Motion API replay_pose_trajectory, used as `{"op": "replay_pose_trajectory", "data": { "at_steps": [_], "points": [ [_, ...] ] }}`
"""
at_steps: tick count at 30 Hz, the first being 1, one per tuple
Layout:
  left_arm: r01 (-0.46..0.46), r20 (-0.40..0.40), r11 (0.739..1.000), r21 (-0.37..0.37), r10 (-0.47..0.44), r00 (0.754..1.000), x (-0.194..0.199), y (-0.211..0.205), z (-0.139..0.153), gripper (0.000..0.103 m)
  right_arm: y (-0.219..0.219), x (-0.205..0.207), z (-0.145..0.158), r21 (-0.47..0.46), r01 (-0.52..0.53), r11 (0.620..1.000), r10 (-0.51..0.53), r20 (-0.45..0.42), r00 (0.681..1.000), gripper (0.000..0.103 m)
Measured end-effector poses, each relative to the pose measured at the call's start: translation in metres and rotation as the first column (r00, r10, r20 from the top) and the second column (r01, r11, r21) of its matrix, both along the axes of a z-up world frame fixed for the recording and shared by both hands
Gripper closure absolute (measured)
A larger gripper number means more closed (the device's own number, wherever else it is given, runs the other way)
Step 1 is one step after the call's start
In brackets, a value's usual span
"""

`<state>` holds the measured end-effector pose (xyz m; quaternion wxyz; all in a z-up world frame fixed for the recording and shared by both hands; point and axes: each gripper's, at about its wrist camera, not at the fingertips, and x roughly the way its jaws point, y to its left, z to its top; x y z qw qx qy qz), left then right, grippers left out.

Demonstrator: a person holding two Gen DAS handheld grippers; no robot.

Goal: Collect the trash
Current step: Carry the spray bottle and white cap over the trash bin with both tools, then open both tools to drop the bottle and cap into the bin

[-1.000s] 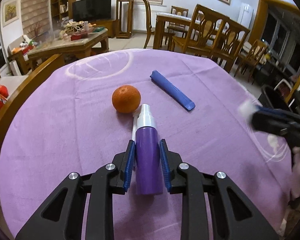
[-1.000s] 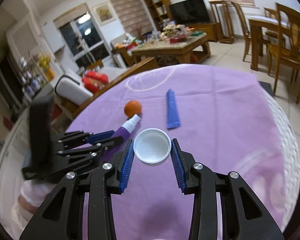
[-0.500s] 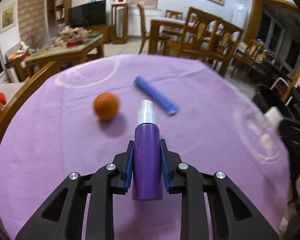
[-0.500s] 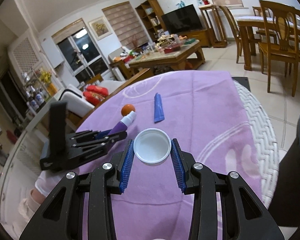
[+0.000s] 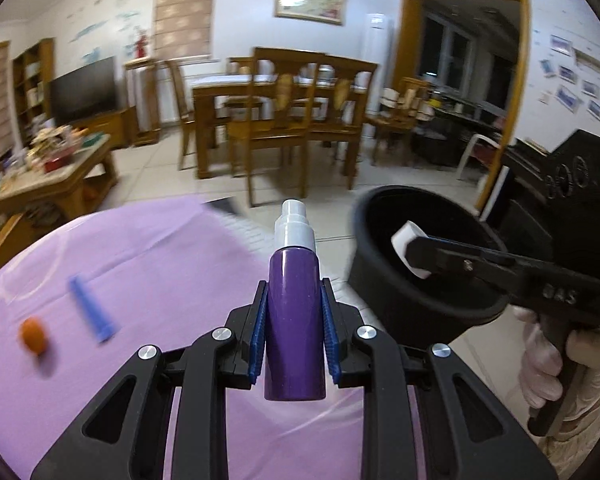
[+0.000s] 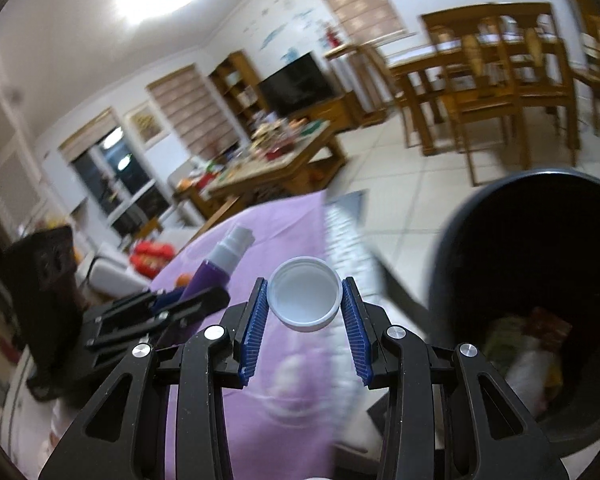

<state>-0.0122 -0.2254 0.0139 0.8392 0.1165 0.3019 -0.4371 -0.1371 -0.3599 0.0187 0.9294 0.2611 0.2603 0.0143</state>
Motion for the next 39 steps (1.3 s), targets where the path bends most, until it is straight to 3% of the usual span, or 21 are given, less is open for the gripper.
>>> {"op": "replay_pose_trajectory", "data": {
  "at_steps": [11, 17, 27, 39],
  "points": [
    [0.208, 0.001, 0.978, 0.005, -0.208, 0.978, -0.047, -0.111, -0.011, 0.079, -0.121, -0.075, -0.021, 0.077, 0.275, 0.958, -0.277, 0.01, 0.961, 0.065],
    [0.258, -0.017, 0.966, 0.027, -0.258, 0.966, -0.067, -0.144, -0.026, 0.079, -0.163, -0.094, -0.047, 0.118, 0.332, 0.936, -0.331, -0.028, 0.943, 0.065],
    [0.298, -0.047, 0.951, 0.081, -0.295, 0.954, -0.072, -0.177, -0.049, 0.079, -0.178, -0.085, -0.069, 0.049, 0.39, 0.92, -0.384, -0.097, 0.918, 0.065],
    [0.306, -0.064, 0.946, 0.109, -0.301, 0.952, -0.073, -0.181, -0.055, 0.078, -0.182, -0.07, -0.08, 0.02, 0.399, 0.917, -0.393, -0.136, 0.909, 0.065]
  ]
}}
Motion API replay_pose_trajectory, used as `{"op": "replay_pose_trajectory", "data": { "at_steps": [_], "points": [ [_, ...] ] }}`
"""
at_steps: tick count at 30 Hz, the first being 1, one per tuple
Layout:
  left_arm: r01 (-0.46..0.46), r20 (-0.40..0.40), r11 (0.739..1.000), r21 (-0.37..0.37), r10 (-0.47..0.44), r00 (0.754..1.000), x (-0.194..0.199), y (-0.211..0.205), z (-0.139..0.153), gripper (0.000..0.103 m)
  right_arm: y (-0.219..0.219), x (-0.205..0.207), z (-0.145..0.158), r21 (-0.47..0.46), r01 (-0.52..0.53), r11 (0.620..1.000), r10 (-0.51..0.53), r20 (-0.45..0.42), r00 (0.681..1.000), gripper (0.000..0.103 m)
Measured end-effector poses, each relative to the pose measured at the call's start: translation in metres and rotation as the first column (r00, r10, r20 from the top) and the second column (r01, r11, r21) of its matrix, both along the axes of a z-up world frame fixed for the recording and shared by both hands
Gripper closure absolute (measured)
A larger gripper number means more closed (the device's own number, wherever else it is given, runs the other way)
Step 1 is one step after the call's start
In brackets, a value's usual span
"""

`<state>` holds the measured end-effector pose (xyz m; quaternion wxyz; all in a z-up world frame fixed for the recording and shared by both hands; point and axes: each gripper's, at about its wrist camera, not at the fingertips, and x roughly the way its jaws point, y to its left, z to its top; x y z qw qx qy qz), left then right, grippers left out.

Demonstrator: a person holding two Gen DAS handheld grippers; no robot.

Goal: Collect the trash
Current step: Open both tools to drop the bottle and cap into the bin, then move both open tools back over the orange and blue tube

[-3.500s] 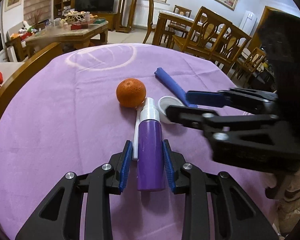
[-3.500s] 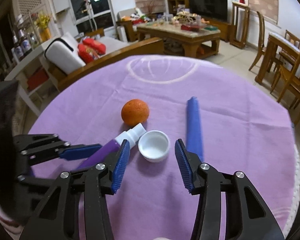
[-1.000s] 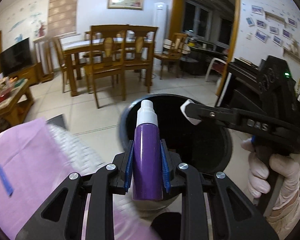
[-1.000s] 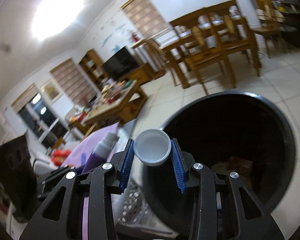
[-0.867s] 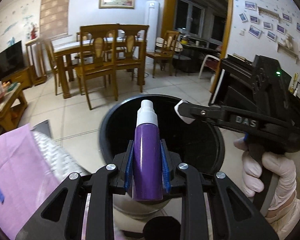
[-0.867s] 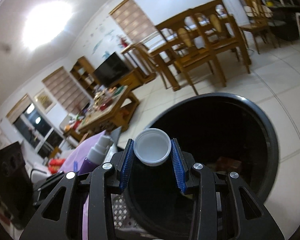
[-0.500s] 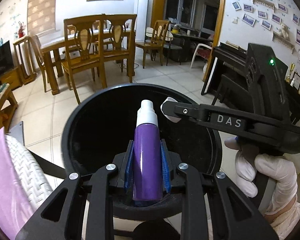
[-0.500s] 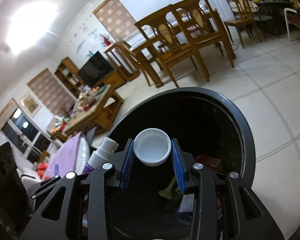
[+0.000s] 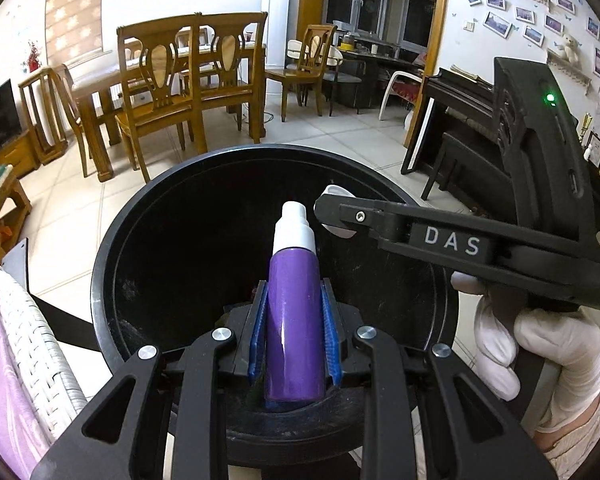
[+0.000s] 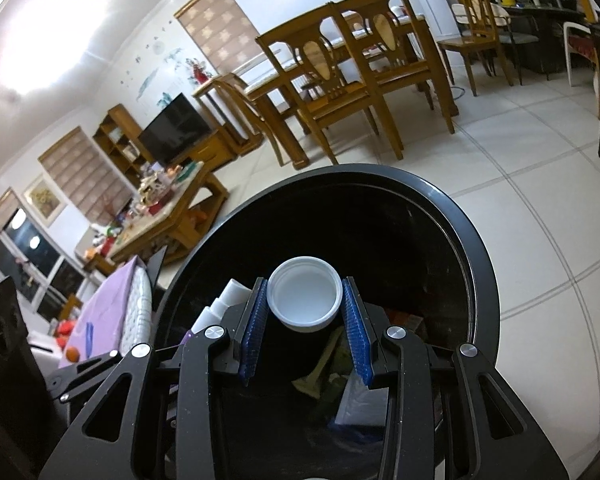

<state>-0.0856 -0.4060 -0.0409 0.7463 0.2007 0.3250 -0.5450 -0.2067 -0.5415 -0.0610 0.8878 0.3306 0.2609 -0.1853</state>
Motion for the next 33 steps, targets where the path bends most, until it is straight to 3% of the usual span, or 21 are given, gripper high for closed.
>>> {"op": "replay_pose_trajectory", "data": {
  "at_steps": [4, 6, 8, 12, 16, 19, 27, 33],
  "points": [
    [-0.019, 0.011, 1.0, -0.007, 0.019, 1.0, -0.002, 0.001, 0.005, 0.075, 0.001, 0.002, -0.001, -0.004, 0.0, 1.0, 0.0, -0.005, 1.0, 0.065],
    [-0.032, 0.021, 0.999, -0.011, 0.032, 0.999, -0.003, 0.004, 0.007, 0.066, 0.006, -0.002, -0.003, -0.01, 0.004, 1.0, -0.004, -0.006, 1.0, 0.064],
    [-0.045, 0.045, 0.999, -0.02, 0.046, 0.998, -0.007, 0.007, 0.01, 0.041, 0.007, -0.003, -0.003, -0.013, 0.005, 1.0, -0.005, -0.002, 1.0, 0.063],
    [-0.064, 0.078, 0.997, -0.032, 0.066, 0.995, -0.009, 0.016, 0.016, 0.028, 0.007, -0.005, 0.0, -0.015, 0.016, 1.0, -0.016, 0.012, 1.0, 0.041],
    [-0.082, 0.104, 0.996, -0.044, 0.087, 0.991, -0.011, 0.027, 0.024, 0.023, 0.014, -0.005, 0.005, -0.023, 0.01, 1.0, -0.01, 0.025, 1.0, 0.041],
    [-0.112, 0.129, 0.991, -0.067, 0.12, 0.984, -0.008, 0.041, 0.032, 0.006, 0.02, -0.002, 0.007, -0.024, -0.008, 1.0, 0.009, 0.04, 0.999, 0.041],
    [-0.203, 0.122, 0.972, -0.117, 0.217, 0.969, 0.017, 0.09, 0.048, 0.006, 0.067, 0.027, 0.016, -0.059, -0.128, 0.99, 0.129, 0.022, 0.991, 0.041],
    [-0.295, 0.093, 0.943, -0.151, 0.311, 0.946, 0.042, 0.139, 0.051, 0.006, 0.121, 0.066, 0.03, -0.101, -0.234, 0.967, 0.234, -0.005, 0.972, 0.041]
  ]
}}
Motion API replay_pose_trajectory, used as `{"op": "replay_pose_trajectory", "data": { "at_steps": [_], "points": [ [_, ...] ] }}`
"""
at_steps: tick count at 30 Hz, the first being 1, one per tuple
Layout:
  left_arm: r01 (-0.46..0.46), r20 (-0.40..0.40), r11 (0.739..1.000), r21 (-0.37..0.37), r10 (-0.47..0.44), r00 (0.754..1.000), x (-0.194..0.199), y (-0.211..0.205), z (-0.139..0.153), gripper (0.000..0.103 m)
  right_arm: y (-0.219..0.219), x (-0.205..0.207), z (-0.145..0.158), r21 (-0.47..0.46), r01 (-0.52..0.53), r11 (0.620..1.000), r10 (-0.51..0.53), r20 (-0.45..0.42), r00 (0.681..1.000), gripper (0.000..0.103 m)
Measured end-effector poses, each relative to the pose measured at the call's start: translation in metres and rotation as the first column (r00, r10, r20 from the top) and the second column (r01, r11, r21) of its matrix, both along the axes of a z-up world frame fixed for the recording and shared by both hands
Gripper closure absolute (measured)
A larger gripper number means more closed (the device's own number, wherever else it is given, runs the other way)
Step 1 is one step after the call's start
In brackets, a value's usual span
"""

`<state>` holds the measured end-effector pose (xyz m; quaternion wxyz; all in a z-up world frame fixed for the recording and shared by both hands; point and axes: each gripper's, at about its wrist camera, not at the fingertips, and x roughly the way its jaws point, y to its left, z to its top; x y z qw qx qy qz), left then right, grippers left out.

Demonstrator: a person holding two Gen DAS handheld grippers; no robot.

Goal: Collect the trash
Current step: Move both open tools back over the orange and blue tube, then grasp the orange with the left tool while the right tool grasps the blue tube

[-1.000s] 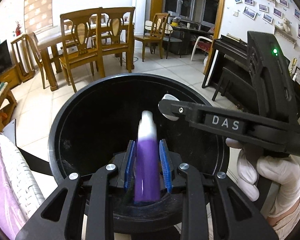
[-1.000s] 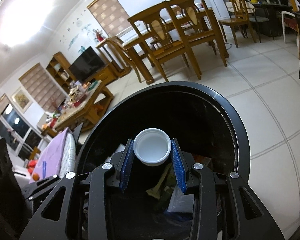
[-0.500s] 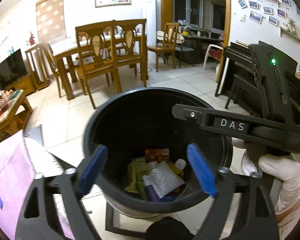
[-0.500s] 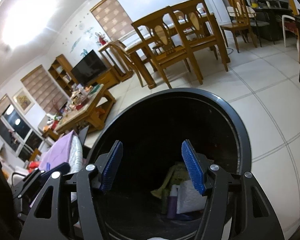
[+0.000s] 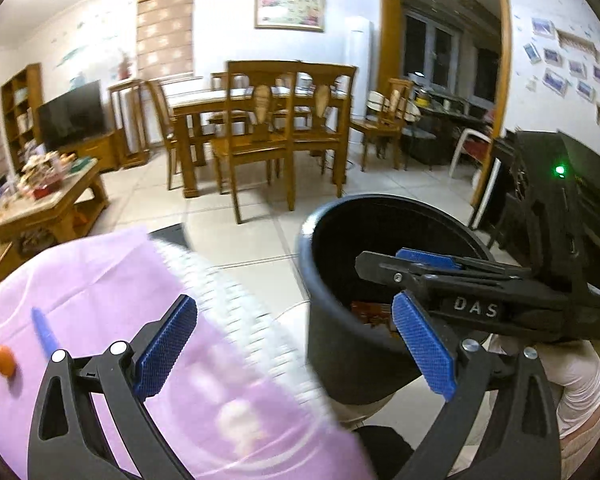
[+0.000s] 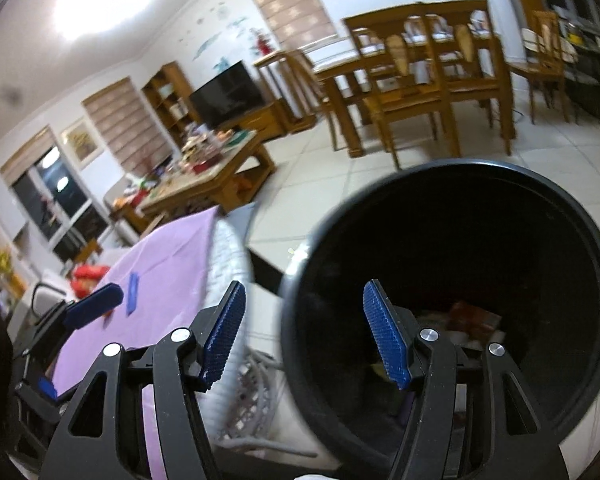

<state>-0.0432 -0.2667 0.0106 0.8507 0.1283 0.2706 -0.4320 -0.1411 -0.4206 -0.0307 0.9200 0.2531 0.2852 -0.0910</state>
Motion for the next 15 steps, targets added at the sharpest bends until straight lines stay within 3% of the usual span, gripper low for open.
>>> {"op": "replay_pose_trajectory", "data": {
  "at_steps": [7, 11, 15],
  "points": [
    [-0.199, -0.025, 0.98, -0.009, 0.199, 0.98, 0.043, 0.081, -0.004, 0.006, 0.067, 0.055, 0.018, -0.052, -0.121, 0.991, 0.12, -0.012, 0.993, 0.041],
    [-0.356, -0.073, 0.934, -0.025, 0.354, 0.932, 0.082, 0.141, -0.004, 0.006, 0.114, 0.094, 0.024, -0.082, -0.209, 0.974, 0.207, -0.035, 0.978, 0.041],
    [-0.458, -0.105, 0.889, 0.002, 0.456, 0.884, 0.116, 0.184, -0.008, 0.006, 0.157, 0.132, 0.026, -0.118, -0.293, 0.949, 0.287, -0.071, 0.955, 0.041]
  ]
}}
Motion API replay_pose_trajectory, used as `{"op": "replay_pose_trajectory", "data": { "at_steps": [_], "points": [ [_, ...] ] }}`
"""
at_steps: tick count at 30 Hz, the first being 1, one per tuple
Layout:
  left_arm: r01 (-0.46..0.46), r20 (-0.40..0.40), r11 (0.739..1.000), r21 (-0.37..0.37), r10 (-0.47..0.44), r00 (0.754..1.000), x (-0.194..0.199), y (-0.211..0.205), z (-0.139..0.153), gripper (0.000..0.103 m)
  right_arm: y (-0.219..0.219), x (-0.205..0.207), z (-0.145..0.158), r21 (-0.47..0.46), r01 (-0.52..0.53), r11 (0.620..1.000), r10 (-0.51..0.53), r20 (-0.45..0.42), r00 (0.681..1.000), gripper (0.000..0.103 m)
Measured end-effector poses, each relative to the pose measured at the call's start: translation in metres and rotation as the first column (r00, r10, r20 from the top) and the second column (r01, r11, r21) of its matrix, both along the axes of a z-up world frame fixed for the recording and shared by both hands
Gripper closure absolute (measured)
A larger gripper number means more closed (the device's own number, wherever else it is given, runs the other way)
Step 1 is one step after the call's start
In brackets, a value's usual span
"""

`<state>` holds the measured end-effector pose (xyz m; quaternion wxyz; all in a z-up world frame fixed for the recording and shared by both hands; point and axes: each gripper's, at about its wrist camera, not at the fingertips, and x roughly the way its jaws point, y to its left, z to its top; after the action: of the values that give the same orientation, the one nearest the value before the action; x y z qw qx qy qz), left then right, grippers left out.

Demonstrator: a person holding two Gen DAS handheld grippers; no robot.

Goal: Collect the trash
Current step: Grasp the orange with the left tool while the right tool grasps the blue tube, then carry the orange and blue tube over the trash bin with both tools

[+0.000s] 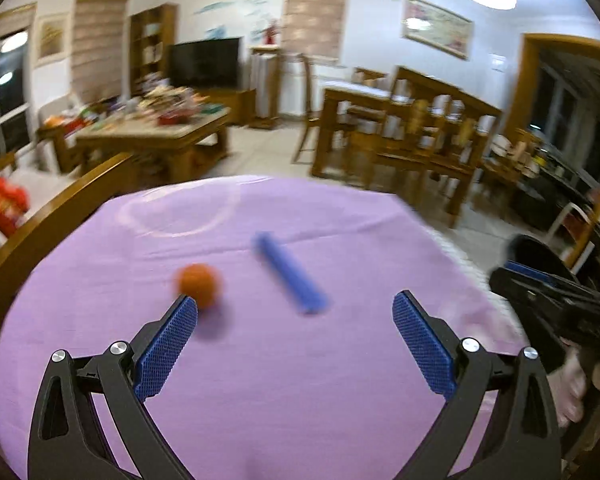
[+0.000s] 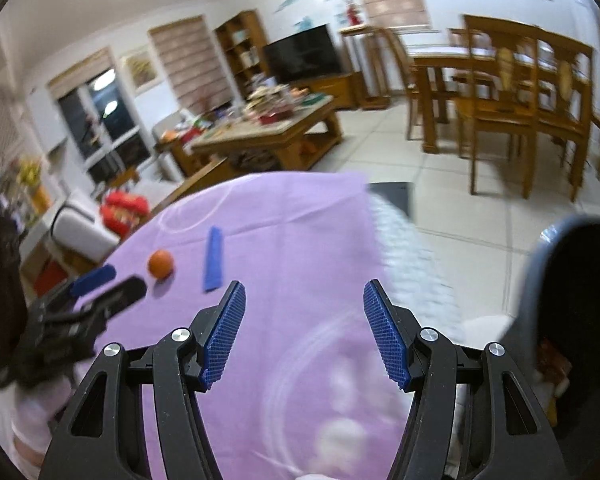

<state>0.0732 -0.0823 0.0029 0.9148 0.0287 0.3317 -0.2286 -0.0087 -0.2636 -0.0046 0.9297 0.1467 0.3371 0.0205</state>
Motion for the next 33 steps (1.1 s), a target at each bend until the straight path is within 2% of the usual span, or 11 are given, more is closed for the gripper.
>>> {"op": "replay_pose_trajectory", "data": {
  "at_steps": [4, 9, 11, 16, 21, 23, 25, 29, 30, 33],
  "points": [
    [-0.03, -0.074, 0.999, 0.016, 0.032, 0.997, 0.034, 0.022, -0.01, 0.007, 0.047, 0.037, 0.0, -0.062, -0.102, 0.993, 0.1, -0.036, 0.994, 0.041],
    [-0.016, -0.118, 0.998, 0.055, 0.023, 0.993, 0.059, 0.027, -0.02, 0.014, 0.093, 0.087, -0.011, -0.142, -0.197, 0.97, 0.181, -0.119, 0.976, 0.044],
    [-0.003, -0.144, 0.998, 0.059, 0.012, 0.989, 0.064, 0.027, -0.027, 0.03, 0.105, 0.101, -0.018, -0.17, -0.223, 0.96, 0.199, -0.148, 0.969, 0.048],
    [0.011, -0.193, 0.998, 0.056, 0.0, 0.981, 0.067, 0.034, -0.043, 0.04, 0.125, 0.132, -0.038, -0.243, -0.271, 0.931, 0.219, -0.22, 0.951, 0.051],
    [0.017, -0.177, 0.996, 0.083, -0.002, 0.984, 0.071, 0.039, -0.045, 0.05, 0.14, 0.156, -0.05, -0.271, -0.292, 0.917, 0.228, -0.243, 0.943, 0.054],
    [0.029, -0.179, 0.997, 0.072, -0.016, 0.984, 0.07, 0.041, -0.045, 0.059, 0.147, 0.163, -0.053, -0.28, -0.3, 0.912, 0.233, -0.249, 0.94, 0.055],
    [0.035, -0.175, 0.996, 0.08, -0.02, 0.984, 0.069, 0.038, -0.044, 0.066, 0.15, 0.17, -0.056, -0.287, -0.305, 0.908, 0.235, -0.254, 0.938, 0.062],
    [0.032, -0.174, 0.997, 0.076, -0.018, 0.985, 0.071, 0.041, -0.044, 0.067, 0.148, 0.178, -0.058, -0.256, -0.315, 0.914, 0.249, -0.257, 0.934, 0.073],
    [0.029, -0.174, 0.997, 0.073, -0.016, 0.985, 0.071, 0.042, -0.044, 0.067, 0.147, 0.178, -0.058, -0.245, -0.317, 0.916, 0.254, -0.256, 0.933, 0.08],
    [0.027, -0.166, 0.997, 0.07, -0.015, 0.986, 0.069, 0.043, -0.042, 0.067, 0.143, 0.174, -0.058, -0.237, -0.318, 0.918, 0.257, -0.254, 0.932, 0.084]
  ]
}}
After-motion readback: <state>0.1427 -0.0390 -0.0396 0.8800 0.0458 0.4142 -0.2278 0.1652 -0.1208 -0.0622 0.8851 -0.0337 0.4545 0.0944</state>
